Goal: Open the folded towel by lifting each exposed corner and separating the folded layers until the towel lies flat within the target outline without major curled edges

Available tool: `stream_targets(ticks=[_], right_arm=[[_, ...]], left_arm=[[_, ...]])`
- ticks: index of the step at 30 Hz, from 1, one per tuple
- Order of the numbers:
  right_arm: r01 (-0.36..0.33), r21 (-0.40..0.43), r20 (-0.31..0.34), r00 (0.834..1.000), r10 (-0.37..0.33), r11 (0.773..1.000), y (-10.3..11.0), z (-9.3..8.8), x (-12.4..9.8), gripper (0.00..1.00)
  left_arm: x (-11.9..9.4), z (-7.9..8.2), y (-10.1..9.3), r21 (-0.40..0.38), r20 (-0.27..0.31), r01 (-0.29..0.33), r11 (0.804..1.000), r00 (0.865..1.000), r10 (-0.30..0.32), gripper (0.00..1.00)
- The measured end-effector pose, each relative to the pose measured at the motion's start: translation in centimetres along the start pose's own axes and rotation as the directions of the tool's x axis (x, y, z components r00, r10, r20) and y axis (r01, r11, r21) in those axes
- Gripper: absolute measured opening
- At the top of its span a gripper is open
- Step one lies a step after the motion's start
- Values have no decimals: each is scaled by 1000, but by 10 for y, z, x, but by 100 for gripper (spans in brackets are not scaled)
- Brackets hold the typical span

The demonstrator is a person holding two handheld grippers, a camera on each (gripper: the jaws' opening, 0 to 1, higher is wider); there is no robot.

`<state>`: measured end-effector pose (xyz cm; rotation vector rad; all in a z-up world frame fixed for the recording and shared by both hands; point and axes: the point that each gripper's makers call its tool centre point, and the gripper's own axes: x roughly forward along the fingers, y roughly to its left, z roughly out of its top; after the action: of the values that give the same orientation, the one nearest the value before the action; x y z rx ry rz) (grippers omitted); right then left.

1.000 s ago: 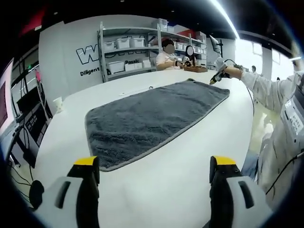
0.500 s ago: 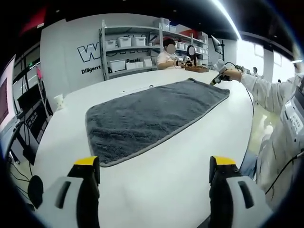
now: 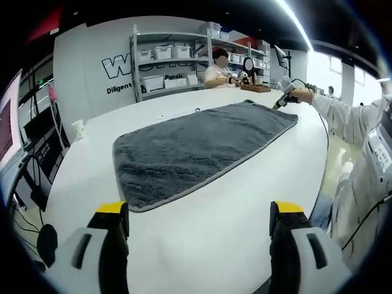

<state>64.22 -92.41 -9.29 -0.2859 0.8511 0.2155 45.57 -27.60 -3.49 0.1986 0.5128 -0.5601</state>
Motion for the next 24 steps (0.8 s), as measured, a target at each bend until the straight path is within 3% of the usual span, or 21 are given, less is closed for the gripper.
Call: stream_targets(ticks=[10,18,19,21,24], right_arm=[[21,16,19,1000,-22,1000,-4,-4,-2,0],[68,30,35,997,-69,997,-12,-8,-19,11],[67,32,42,997,-68,997,-11,-9,-22,11],[39,46,116,992,-44,998,-4,-2,-31,15],[40,56,143,989,-48,998,2,-7,-47,17]], left_arm=[[0,-4,-2,-1,-6,1,1000,1000,-1,93],[-4,-2,-4,6,-5,1,1000,1000,-1,93],[-4,-1,-5,7,-4,2,1000,1000,-2,93],[-4,-1,-6,5,-1,3,1000,1000,-3,93],[-2,-1,-8,3,-1,10,1000,1000,-10,93]])
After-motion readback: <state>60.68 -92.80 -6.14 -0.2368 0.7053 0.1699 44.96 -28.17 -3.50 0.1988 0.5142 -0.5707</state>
